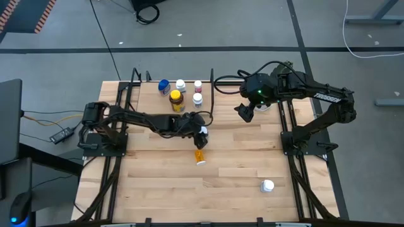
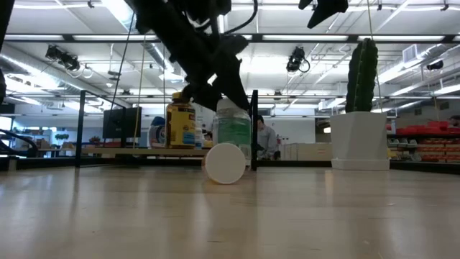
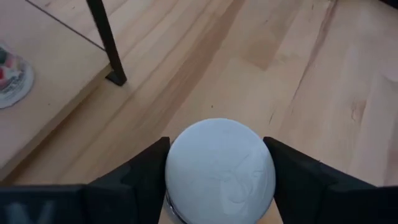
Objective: Pick and place medicine bottles onto shelf by color
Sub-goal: Put the clear pill bottle with white cover on the shelf
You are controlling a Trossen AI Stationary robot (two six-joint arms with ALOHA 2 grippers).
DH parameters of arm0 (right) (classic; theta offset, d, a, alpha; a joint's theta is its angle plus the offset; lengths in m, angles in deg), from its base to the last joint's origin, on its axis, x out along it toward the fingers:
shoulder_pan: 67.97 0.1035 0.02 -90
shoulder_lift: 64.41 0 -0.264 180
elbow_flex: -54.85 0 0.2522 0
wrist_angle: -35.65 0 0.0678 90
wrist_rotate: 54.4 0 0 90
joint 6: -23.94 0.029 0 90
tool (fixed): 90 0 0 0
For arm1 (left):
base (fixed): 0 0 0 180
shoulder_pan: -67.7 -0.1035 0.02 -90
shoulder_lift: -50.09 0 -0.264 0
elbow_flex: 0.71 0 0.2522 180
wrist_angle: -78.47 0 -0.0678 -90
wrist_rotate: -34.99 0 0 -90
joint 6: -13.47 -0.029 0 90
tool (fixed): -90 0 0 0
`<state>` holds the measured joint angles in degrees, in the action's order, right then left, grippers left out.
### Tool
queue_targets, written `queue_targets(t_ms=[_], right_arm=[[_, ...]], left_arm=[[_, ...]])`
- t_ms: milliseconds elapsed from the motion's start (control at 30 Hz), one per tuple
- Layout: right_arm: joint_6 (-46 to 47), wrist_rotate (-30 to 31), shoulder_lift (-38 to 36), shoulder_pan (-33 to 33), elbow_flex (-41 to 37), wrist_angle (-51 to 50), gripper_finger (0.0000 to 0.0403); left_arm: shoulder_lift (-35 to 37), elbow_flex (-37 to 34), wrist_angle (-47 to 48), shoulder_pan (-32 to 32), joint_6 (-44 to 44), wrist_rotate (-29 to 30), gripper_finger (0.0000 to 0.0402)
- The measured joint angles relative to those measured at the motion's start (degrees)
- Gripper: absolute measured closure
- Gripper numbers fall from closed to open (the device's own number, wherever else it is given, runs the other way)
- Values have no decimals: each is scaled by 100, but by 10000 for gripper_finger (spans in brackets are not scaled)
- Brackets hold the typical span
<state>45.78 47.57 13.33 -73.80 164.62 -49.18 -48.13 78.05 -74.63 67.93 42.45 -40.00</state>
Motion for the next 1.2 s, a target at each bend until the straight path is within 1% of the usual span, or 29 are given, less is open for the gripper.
queue_targets(t_ms=[100, 167, 233, 333, 400, 467, 533, 600, 700, 800, 867, 1000, 1067, 1200], right_arm=[[0, 2, 1, -2, 0, -1, 59], [0, 0, 2, -1, 0, -12, 59], [-18, 2, 4, -2, 0, -44, 59], [-24, 2, 4, -2, 0, -56, 59], [-25, 2, 4, -2, 0, -62, 59], [-72, 2, 4, -2, 0, -96, 59], [-173, 2, 4, -2, 0, -103, 59], [-276, 18, 4, -2, 0, -155, 59], [-351, 105, 4, -2, 0, -206, 59], [-374, 137, 4, -2, 0, -207, 59], [-376, 148, 4, -1, 0, -187, 59], [-374, 361, 2, -7, 0, -125, 59], [-374, 482, 2, -7, 0, -116, 59], [-230, 665, 2, -7, 0, -93, 59]], left_arm=[[89, 476, 857, 0, 10, 5, 166], [128, 848, 1650, 0, -5, 18, 159], [127, 1249, 2228, 0, -12, 16, 157], [149, 1797, 3119, 36, -270, 23, 163], [174, 2046, 3559, 68, -440, 29, 166], [300, 2093, 3913, 77, -513, 33, 166], [514, 1974, 4033, 103, -398, 33, 166], [830, 1687, 4057, 112, -221, 108, 165], [1362, 1217, 3973, 156, 132, 339, 159], [1926, 745, 4027, 124, 547, 638, 162], [2291, 421, 4026, 53, 870, 895, 166], [3004, -227, 4031, -125, 1612, 1548, 165], [3254, -534, 4014, -224, 1931, 1861, 158], [3574, -1098, 3809, -466, 2271, 2229, 156]])
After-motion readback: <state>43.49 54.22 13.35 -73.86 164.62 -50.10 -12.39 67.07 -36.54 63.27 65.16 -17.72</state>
